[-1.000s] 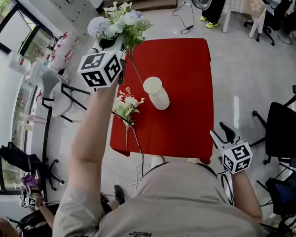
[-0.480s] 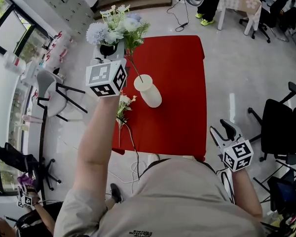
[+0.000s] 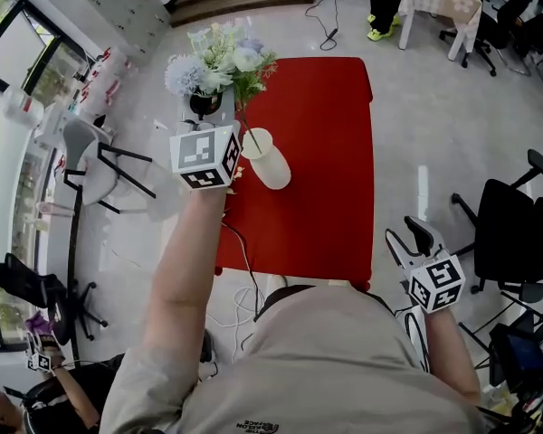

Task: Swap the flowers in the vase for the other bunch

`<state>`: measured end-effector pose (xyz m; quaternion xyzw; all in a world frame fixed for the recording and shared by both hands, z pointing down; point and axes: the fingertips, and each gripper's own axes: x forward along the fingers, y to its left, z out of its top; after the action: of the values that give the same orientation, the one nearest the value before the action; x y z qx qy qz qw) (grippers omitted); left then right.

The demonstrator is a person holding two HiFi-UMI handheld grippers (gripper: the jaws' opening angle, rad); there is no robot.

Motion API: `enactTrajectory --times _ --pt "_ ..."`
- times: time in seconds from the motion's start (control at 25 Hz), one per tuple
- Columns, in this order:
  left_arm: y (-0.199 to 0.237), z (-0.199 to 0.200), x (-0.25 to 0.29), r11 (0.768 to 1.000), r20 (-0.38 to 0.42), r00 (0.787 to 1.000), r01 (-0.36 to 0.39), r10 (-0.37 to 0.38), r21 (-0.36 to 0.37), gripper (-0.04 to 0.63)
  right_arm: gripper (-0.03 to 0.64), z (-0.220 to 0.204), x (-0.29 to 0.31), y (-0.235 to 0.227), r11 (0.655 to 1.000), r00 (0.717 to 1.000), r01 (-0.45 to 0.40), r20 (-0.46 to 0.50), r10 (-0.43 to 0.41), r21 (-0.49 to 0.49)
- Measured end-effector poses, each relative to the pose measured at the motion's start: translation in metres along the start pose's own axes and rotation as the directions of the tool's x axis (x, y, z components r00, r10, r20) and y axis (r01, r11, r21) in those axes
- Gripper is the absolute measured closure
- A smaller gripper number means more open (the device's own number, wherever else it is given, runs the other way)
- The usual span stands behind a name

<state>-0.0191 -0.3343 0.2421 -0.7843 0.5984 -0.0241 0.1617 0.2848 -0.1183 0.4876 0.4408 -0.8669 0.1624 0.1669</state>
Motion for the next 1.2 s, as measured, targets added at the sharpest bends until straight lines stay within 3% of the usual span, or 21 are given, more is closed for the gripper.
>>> enactTrajectory --times 0.52,0.96,1.2 --pt "-0.013 -0.035 -0.019 0.999 -0.017 0.999 -0.045 0.045 0.014 0.529 0.403 0.000 0.009 0.005 1.000 1.000 -0.029 -0.009 0.029 0.001" --pt "-0.030 -0.064 -0.032 0.999 -0.055 0.998 -0.030 0.029 -0.012 0.507 0.403 -0.006 0.004 -0.004 1.000 1.000 -0.015 -0.011 0.015 0.010" --pt "-0.039 -0.079 -0.037 0.999 -0.096 0.995 0.015 -0.018 -0.037 0.465 0.403 -0.007 0.007 -0.002 1.000 1.000 -0.023 -0.007 0.023 0.012"
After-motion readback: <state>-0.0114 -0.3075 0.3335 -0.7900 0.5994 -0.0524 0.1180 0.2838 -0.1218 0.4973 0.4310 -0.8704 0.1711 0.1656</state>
